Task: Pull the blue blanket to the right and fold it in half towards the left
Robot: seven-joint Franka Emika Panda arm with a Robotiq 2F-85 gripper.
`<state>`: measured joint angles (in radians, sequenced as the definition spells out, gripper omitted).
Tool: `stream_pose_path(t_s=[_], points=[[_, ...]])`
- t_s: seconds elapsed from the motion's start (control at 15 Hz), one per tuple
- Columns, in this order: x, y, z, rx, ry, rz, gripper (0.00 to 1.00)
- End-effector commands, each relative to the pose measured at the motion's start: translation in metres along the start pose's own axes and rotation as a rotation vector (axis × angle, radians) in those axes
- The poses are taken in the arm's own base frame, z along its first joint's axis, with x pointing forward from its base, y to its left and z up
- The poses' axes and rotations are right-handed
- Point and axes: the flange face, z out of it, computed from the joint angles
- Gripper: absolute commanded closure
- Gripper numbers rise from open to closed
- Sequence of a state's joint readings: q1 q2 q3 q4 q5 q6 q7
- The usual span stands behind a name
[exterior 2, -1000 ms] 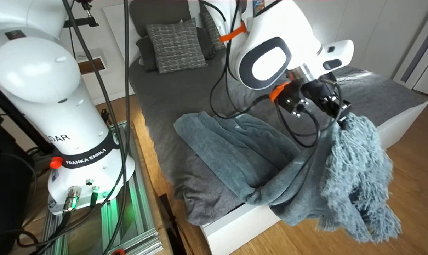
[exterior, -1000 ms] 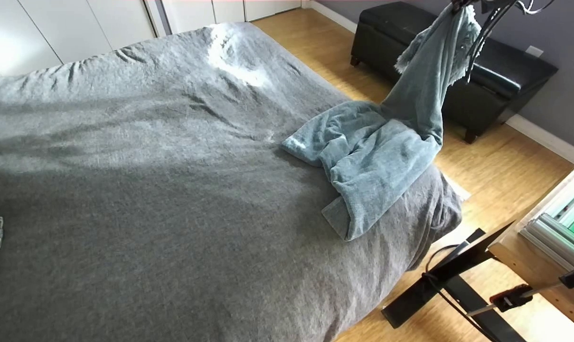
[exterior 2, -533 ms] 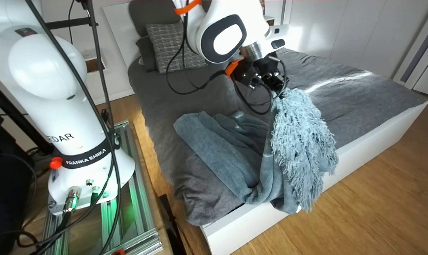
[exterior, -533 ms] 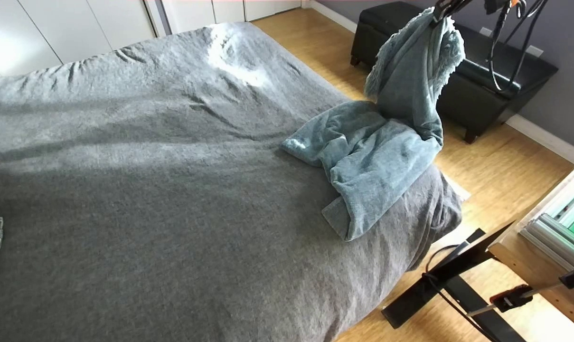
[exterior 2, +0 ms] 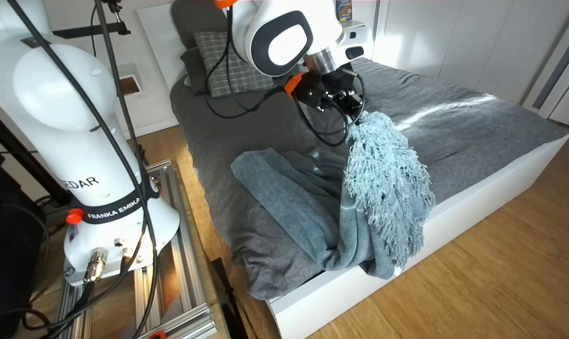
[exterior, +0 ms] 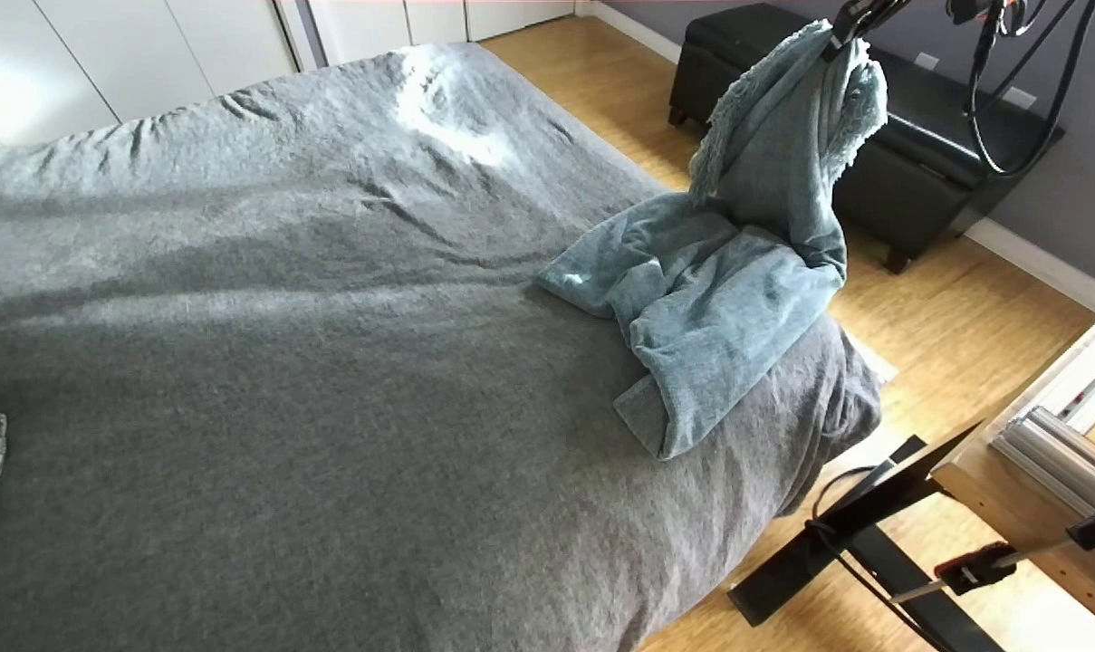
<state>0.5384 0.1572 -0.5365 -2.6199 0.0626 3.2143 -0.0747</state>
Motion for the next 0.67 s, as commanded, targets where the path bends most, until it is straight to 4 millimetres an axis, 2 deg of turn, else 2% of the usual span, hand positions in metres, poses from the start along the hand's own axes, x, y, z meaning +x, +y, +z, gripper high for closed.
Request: stream_pose_path(t_s=[0.0, 0.07, 0.27, 0.4, 0.6], points=[[0.000, 0.000, 0.000, 0.000, 0.000, 0.000, 0.89], [0.000, 0.000, 0.000, 0.000, 0.000, -0.001, 0.97], [0.004, -0.035, -0.002, 0.028, 0.028, -0.062, 0.97], [0.007, -0.073, -0.008, 0.068, 0.040, -0.127, 0.97], [0.002, -0.143, -0.024, 0.146, 0.052, -0.242, 0.97]])
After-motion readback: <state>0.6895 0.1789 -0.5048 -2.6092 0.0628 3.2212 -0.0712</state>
